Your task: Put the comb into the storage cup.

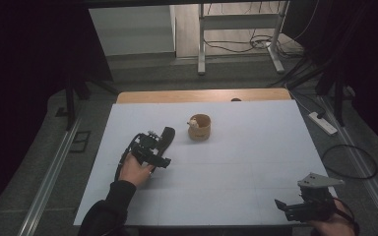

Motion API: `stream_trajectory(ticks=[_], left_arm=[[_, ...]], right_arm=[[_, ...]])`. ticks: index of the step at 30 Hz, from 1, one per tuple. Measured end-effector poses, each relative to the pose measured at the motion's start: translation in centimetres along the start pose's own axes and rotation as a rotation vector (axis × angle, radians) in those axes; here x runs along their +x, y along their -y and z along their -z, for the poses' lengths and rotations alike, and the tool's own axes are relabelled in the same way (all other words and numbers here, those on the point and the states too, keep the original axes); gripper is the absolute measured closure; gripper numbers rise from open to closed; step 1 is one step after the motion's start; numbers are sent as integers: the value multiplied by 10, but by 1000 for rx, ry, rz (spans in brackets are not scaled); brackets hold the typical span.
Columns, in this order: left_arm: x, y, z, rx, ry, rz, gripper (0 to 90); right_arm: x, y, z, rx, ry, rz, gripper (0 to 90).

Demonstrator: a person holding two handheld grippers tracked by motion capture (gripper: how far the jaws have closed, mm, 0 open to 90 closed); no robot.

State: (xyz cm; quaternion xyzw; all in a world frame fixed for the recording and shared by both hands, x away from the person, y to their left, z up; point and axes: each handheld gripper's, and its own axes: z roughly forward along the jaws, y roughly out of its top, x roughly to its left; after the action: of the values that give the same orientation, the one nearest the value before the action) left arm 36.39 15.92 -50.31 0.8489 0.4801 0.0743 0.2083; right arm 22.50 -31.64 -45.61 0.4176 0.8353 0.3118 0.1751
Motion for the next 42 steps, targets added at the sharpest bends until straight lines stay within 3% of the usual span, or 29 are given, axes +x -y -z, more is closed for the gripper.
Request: stream_trajectory(ticks=[12,19,25,31,39,40,42], left_arm=[[-3,4,-23,86,-31,-28,0],[-1,4,-24,94,-23,-1,0],[-2,3,-23,115,-25,-4,6],[0,1,-16,125,-29,25,158],[3,2,-8,116,-42,49,483],[3,2,-8,116,-44,52,561],[4,2,-7,118,-41,59,604]], right_arm=[[0,0,0,-1,-2,3,0],[0,0,0,1,-2,1,0],[0,0,0,1,-1,2,0],[0,0,0,3,-1,3,0],[1,0,0,4,0,7,0],[1,0,0,3,0,8,0],[1,0,0,3,1,9,0]])
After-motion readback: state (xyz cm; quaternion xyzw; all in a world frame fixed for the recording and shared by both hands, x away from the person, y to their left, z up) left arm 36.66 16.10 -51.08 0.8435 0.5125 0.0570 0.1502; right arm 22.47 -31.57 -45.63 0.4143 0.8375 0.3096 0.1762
